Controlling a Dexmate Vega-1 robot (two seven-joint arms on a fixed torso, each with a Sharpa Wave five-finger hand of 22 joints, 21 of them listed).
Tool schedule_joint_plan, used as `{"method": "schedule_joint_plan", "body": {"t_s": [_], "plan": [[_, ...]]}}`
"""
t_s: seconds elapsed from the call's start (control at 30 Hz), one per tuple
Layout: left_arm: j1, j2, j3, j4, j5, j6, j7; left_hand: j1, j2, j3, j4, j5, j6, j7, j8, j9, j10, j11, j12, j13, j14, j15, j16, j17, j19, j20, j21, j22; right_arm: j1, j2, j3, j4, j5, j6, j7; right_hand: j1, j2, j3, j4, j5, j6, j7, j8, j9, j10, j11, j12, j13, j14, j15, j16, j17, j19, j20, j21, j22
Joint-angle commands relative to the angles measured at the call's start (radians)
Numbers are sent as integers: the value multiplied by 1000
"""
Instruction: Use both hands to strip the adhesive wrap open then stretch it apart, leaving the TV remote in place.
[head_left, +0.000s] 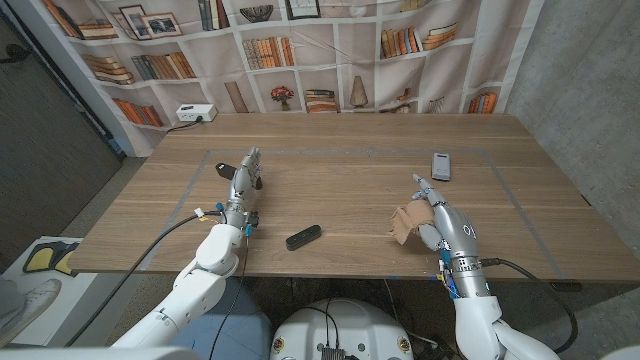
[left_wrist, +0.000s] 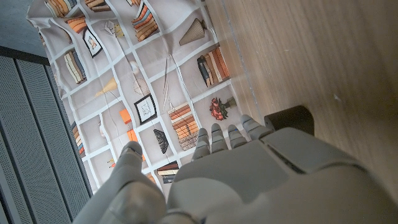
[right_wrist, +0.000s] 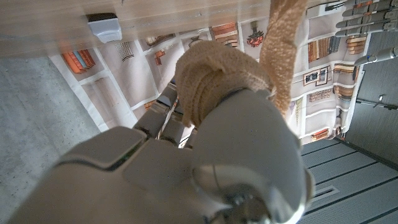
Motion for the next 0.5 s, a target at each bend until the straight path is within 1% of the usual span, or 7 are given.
{"method": "schedule_joint_plan", "body": {"t_s": [0.03, 0.07, 0.1, 0.17, 0.23, 0.33, 0.5], "plan": [[-7, -5, 6, -3, 5, 5, 3, -12, 5, 1, 3, 3, 9, 3, -1, 3, 11, 0, 0, 5, 0, 5, 0, 3, 9, 3, 3, 1, -8, 17, 55, -12, 65, 119, 32, -1, -5, -6, -1, -3, -3, 3, -3, 2, -15, 4, 4, -3, -12, -187, -11, -1, 23, 7, 13, 1], [-7, -5, 6, -4, 6, 5, 4, -12, 4, 1, 4, 3, 9, 3, -1, 3, 11, 1, 0, 5, 0, 4, 0, 3, 9, 3, 3, 1, -7, 16, 59, -14, 73, 128, 42, -1, -9, -7, -2, -5, -1, 6, -2, 2, -26, 5, 0, -5, -19, -187, -21, -5, 25, 8, 15, 1], [-8, -5, 6, -4, 6, 5, 4, -12, 4, 0, 4, 3, 8, 4, -2, 3, 11, 3, 0, 5, 1, 4, 0, 3, 9, 3, 3, 1, -6, 18, 63, -13, 76, 135, 48, 0, -7, -6, -3, -6, 12, 8, 3, 3, -39, 10, -5, -10, -26, -187, -33, -10, 26, 8, 17, 0], [-8, -4, 6, -5, 8, 7, 5, -13, 4, 0, 5, 3, 10, 4, -1, 3, 11, 5, 1, 5, 1, 5, 1, 3, 9, 3, 3, 1, -5, 22, 69, -11, 76, 146, 54, -2, -8, -5, -3, -8, 40, 3, 14, 5, -55, 16, -13, -18, -44, -187, -60, -21, 27, 6, 19, 0], [-9, -5, 7, -6, 9, 8, 6, -14, 4, -1, 5, 3, 12, 5, 0, 3, 11, 5, 1, 5, 1, 5, 0, 3, 9, 3, 3, 1, -6, 27, 78, -10, 88, 162, 63, -4, -10, -7, -3, -9, 53, 1, 18, 6, -65, 21, -18, -22, -49, -187, -69, -24, 28, 5, 20, 0], [-10, -4, 8, -5, 11, 9, 6, -16, 4, -1, 7, 3, 15, 7, 1, 3, 12, 2, 1, 5, 1, 5, 0, 3, 9, 3, 3, 1, -5, 37, 91, -9, 103, 185, 75, -10, -13, -7, -1, -9, 57, 2, 20, 8, -77, 31, -26, -29, -59, -183, -86, -30, 27, 6, 22, -1], [-14, -5, 10, 1, 13, 9, 5, -17, 4, -2, 8, 3, 16, 7, 1, 3, 11, 1, 0, 5, 1, 6, 0, 3, 9, 3, 3, 1, 3, 52, 113, -8, 178, 247, 128, -19, -18, -8, 2, -10, 57, 5, 20, 10, -80, 29, -30, -35, -65, -182, -102, -36, 23, 8, 21, -1]]}}
